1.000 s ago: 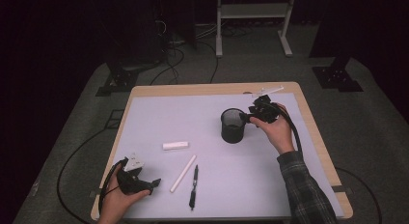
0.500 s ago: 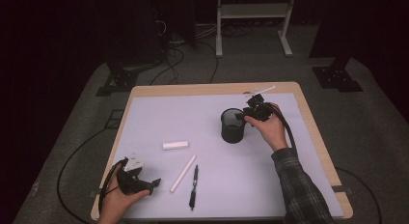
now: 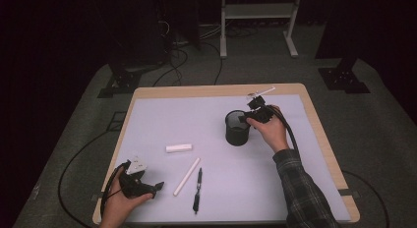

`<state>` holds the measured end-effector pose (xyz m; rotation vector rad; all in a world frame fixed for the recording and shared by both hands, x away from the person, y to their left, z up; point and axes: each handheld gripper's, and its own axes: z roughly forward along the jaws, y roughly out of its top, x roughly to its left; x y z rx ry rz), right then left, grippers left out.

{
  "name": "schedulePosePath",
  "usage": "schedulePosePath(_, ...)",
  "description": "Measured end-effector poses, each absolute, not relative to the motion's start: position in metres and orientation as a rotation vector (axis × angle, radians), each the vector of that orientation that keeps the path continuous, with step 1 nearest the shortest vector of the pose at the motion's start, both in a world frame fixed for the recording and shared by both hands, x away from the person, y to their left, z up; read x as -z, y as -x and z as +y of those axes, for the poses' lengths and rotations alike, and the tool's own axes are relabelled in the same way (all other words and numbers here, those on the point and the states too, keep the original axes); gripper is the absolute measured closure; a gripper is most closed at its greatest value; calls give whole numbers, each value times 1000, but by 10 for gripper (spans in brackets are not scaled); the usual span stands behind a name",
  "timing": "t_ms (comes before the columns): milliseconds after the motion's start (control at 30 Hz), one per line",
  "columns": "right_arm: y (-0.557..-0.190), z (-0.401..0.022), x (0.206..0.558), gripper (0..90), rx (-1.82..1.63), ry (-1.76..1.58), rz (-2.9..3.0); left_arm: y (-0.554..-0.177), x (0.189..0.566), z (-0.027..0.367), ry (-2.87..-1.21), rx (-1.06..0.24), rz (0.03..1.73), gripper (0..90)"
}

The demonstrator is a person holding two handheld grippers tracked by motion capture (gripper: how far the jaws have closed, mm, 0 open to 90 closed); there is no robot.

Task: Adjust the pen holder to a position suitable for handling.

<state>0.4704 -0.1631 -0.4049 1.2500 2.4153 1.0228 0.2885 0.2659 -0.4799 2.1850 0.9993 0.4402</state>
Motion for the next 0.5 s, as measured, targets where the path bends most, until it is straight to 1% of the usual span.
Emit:
schedulePosePath(300, -473, -163, 407, 752, -1008, -1289, 2429, -289, 480, 266, -2185, -440, 999, 0)
schedulePosePath(500, -474, -164, 407, 795, -1002, -1302, 2432, -289, 480, 266, -2185, -440, 999, 0)
